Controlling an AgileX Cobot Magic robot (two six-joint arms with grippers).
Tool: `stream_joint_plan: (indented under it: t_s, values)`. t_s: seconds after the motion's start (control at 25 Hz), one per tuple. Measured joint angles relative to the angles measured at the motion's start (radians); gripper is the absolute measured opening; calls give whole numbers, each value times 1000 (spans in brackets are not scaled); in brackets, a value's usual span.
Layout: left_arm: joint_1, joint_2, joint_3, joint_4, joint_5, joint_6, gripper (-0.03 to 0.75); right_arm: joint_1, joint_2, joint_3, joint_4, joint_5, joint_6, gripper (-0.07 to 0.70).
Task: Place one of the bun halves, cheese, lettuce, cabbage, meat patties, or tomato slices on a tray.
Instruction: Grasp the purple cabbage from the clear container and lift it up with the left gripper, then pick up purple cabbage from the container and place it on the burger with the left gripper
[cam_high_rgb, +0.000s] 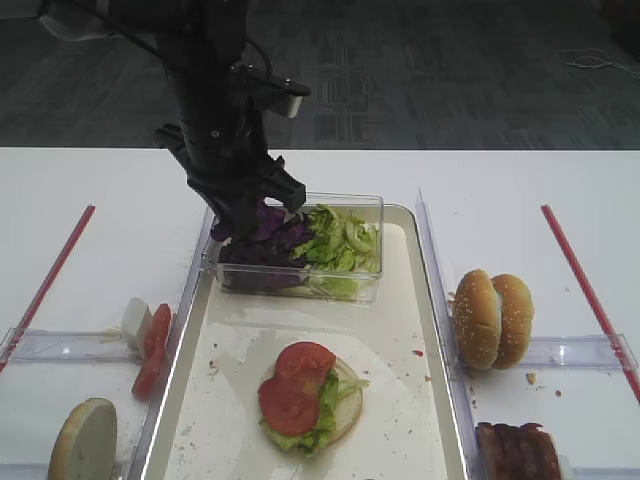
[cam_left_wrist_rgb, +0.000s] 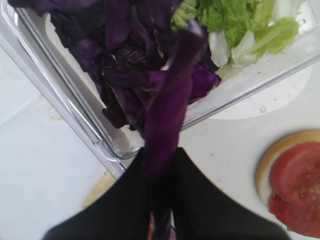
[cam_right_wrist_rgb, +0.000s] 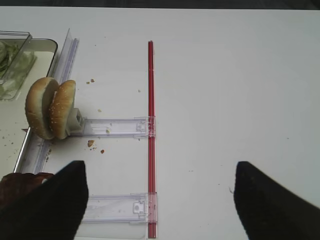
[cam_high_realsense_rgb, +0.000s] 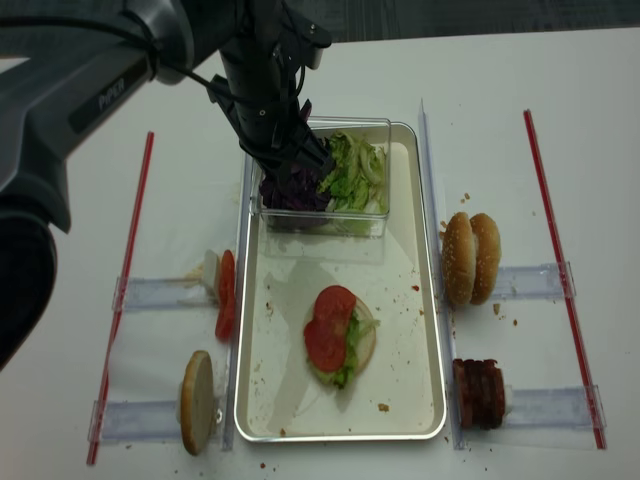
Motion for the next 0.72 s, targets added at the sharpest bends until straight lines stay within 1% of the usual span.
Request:
stream_joint_plan:
  t_s: [0.56, 0.64, 0.72]
  values:
    - [0, -56, 0, -2, 6, 35, 86, 0, 0, 0, 0, -2, 2, 626]
    - [0, -78, 17, -4, 6, 38, 86, 0, 0, 0, 0, -2, 2, 626]
    - [0, -104, 65, -6, 6, 39, 86, 0, 0, 0, 0, -2, 2, 626]
